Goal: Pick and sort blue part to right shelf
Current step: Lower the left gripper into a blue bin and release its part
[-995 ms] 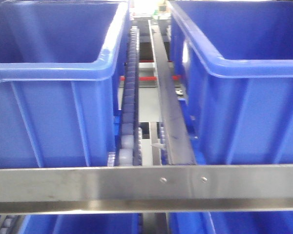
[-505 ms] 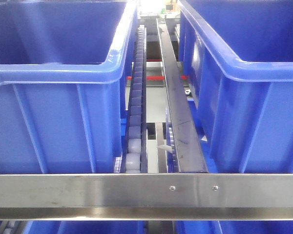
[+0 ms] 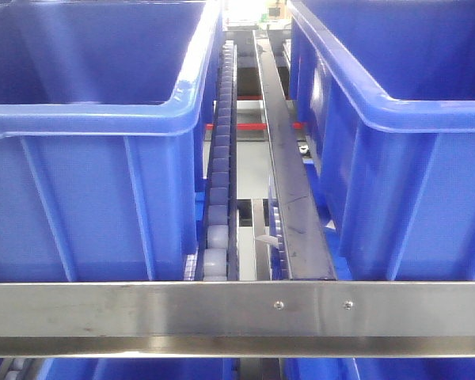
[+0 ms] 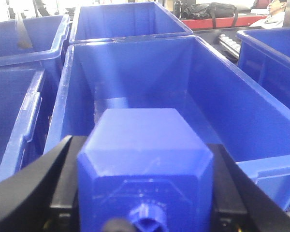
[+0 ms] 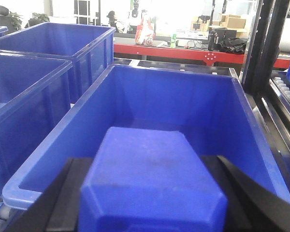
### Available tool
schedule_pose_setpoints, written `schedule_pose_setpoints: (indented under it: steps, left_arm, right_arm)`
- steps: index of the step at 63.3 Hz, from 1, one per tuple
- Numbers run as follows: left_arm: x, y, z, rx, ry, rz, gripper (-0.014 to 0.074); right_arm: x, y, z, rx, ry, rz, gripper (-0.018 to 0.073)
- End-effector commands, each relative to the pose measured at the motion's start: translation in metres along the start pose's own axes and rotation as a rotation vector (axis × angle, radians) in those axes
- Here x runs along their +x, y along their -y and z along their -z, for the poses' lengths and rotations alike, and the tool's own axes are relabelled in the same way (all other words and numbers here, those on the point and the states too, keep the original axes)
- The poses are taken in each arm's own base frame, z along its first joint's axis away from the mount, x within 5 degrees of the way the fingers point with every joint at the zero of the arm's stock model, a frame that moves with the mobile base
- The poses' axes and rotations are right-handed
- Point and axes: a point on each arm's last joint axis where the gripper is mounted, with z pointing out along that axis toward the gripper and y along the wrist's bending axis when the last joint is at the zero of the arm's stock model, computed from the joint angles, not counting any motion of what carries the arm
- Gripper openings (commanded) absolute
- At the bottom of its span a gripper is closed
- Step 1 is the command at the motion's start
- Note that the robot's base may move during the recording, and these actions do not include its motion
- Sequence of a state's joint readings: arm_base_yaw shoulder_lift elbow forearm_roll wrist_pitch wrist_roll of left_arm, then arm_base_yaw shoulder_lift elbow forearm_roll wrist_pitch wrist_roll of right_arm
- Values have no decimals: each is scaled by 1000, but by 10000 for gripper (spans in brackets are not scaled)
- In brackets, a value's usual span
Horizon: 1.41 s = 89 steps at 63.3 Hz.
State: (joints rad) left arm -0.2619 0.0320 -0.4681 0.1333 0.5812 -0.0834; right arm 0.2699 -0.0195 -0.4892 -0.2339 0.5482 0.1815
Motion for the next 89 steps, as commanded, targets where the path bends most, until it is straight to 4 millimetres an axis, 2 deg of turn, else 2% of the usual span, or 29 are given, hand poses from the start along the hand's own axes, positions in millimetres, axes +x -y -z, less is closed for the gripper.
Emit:
schedule_pose_setpoints:
  steps: [1,29,34,39,46,51,63,74,81,89]
  left_arm:
    - [-18,0,2,7,117,7,388]
    - [-24,1,1,12,173,6,388]
    - [-34,1,-5,13,152,5,388]
    - [-50,2,-22,15,100,1,388]
    - [-78,4,-60,19,-4,1,388]
    - [-92,8,-94,36,-130,43,388]
    - [-98,16,-187,51,-382,83,388]
    - [-84,23,-269,47,-514,76,388]
    - [-64,26,-309,45,-592,71,388]
    - [-42,27,-342,38,-651,68,388]
  right_arm:
    - [-17,0,6,-3,123,16,236]
    - [-17,0,6,-3,124,16,236]
    - [-17,0,6,-4,126,16,236]
    - [-17,0,6,-4,126,16,236]
    - [-17,0,6,-4,131,16,236]
    - [-17,0,6,-5,133,16,236]
    - [-18,0,6,-6,138,16,236]
    - [-18,0,6,-6,138,16,236]
    - [-18,0,6,-6,137,16,236]
    - [-18,0,6,-5,136,16,236]
